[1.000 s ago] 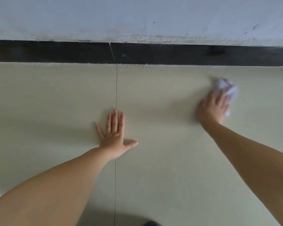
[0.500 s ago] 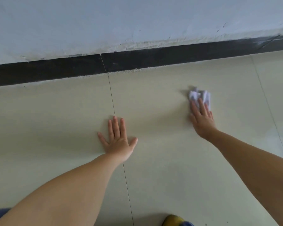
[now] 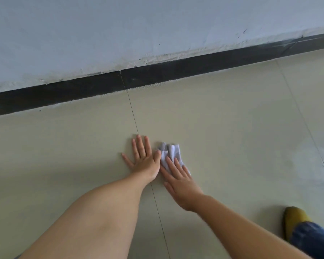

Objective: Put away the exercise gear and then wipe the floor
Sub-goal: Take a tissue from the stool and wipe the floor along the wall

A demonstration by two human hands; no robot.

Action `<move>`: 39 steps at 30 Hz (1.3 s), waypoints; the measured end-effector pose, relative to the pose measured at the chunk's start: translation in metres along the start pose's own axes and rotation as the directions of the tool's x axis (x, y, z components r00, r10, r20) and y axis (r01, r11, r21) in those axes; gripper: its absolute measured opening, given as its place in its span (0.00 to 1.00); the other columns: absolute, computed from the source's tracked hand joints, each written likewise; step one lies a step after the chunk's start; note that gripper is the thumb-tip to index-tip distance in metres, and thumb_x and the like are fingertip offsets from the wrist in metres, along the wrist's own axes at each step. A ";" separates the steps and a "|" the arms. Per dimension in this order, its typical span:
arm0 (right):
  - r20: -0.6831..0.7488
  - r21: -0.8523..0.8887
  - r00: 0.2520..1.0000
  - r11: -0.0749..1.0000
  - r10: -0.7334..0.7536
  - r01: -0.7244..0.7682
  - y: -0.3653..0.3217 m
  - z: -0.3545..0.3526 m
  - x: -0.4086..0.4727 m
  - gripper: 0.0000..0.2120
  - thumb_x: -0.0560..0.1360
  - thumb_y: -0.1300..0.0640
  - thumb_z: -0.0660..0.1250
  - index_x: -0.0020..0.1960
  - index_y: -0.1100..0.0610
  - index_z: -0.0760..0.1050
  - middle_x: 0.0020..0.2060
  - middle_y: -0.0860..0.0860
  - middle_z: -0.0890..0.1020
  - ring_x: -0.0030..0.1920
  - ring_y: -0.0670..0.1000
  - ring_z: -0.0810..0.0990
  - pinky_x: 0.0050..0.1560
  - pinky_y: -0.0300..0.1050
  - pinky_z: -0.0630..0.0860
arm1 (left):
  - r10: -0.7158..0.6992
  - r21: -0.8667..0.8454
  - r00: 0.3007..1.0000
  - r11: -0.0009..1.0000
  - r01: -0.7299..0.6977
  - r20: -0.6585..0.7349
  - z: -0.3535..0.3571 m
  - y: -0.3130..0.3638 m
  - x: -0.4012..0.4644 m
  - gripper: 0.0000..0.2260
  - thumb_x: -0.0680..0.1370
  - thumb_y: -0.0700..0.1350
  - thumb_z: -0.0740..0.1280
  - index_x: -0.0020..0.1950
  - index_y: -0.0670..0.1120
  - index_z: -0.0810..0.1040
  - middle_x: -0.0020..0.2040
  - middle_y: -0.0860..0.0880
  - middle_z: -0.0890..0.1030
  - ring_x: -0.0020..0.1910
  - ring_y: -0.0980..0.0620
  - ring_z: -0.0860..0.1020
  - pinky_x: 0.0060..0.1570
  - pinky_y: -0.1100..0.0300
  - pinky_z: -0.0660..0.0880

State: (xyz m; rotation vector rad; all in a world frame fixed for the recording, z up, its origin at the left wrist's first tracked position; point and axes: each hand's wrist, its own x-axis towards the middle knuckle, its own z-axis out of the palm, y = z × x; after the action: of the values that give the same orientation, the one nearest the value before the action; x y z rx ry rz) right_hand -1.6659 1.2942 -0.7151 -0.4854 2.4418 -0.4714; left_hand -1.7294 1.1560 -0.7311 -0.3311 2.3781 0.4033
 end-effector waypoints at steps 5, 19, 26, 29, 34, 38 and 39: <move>-0.304 -0.054 0.924 0.965 0.231 -0.258 0.173 -0.044 -0.021 0.31 0.76 0.43 0.45 0.78 0.50 0.49 0.77 0.57 0.42 0.76 0.59 0.40 0.74 0.60 0.53 | 0.009 0.018 0.996 1.000 -0.007 -0.083 0.009 -0.004 0.002 0.31 0.80 0.60 0.48 0.76 0.52 0.33 0.75 0.51 0.31 0.74 0.52 0.32 0.67 0.35 0.33; -0.051 -0.286 0.945 0.911 -0.323 0.296 0.050 0.044 -0.047 0.25 0.76 0.47 0.54 0.71 0.51 0.66 0.72 0.54 0.68 0.72 0.56 0.65 0.69 0.56 0.57 | -0.094 -0.162 0.984 0.984 0.069 -0.150 -0.008 0.012 -0.009 0.25 0.82 0.57 0.47 0.77 0.53 0.46 0.78 0.52 0.43 0.77 0.51 0.42 0.73 0.42 0.42; -0.236 -0.316 0.972 0.945 0.004 -0.081 0.269 -0.068 -0.081 0.28 0.80 0.42 0.41 0.78 0.48 0.45 0.77 0.50 0.41 0.77 0.55 0.47 0.74 0.54 0.52 | 0.079 0.005 0.986 0.997 -0.079 -0.149 0.032 0.070 -0.038 0.26 0.82 0.55 0.47 0.78 0.50 0.42 0.78 0.47 0.43 0.77 0.49 0.43 0.74 0.45 0.46; -0.284 0.140 0.746 0.795 0.603 -0.590 0.272 -0.093 -0.070 0.27 0.82 0.45 0.46 0.78 0.52 0.46 0.77 0.56 0.43 0.77 0.59 0.42 0.75 0.56 0.45 | 0.125 0.071 0.987 0.990 -0.118 -0.098 0.057 0.094 -0.045 0.27 0.82 0.55 0.49 0.78 0.50 0.44 0.78 0.45 0.40 0.77 0.47 0.40 0.74 0.45 0.44; -0.244 -0.067 0.907 0.928 0.342 -0.367 0.187 -0.065 -0.025 0.29 0.81 0.43 0.45 0.78 0.55 0.46 0.77 0.59 0.40 0.76 0.62 0.39 0.75 0.57 0.41 | 0.068 0.043 0.996 0.997 -0.065 -0.060 0.061 0.105 -0.043 0.27 0.82 0.55 0.48 0.77 0.52 0.40 0.76 0.45 0.34 0.75 0.47 0.34 0.73 0.44 0.39; 0.073 -0.276 0.984 0.944 -0.164 0.178 0.145 -0.079 0.018 0.26 0.83 0.46 0.45 0.78 0.51 0.44 0.77 0.53 0.39 0.76 0.56 0.37 0.75 0.52 0.38 | 0.034 0.055 0.997 0.998 -0.030 -0.072 0.067 0.107 -0.042 0.29 0.81 0.55 0.49 0.76 0.52 0.36 0.75 0.47 0.31 0.74 0.49 0.31 0.72 0.45 0.36; 0.131 -0.304 0.964 0.916 -0.231 0.261 0.149 -0.090 0.028 0.25 0.83 0.47 0.46 0.78 0.49 0.45 0.77 0.51 0.39 0.77 0.54 0.38 0.75 0.51 0.39 | 0.028 0.052 0.997 0.998 -0.025 -0.075 0.069 0.108 -0.042 0.30 0.81 0.56 0.49 0.76 0.52 0.36 0.75 0.47 0.30 0.74 0.49 0.31 0.72 0.45 0.35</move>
State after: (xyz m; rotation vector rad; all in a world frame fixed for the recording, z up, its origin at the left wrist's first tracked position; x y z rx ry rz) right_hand -1.7766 1.4312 -0.7252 -0.9388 2.3843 -0.1456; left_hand -1.6947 1.2858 -0.7305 -0.2963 2.4648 0.3468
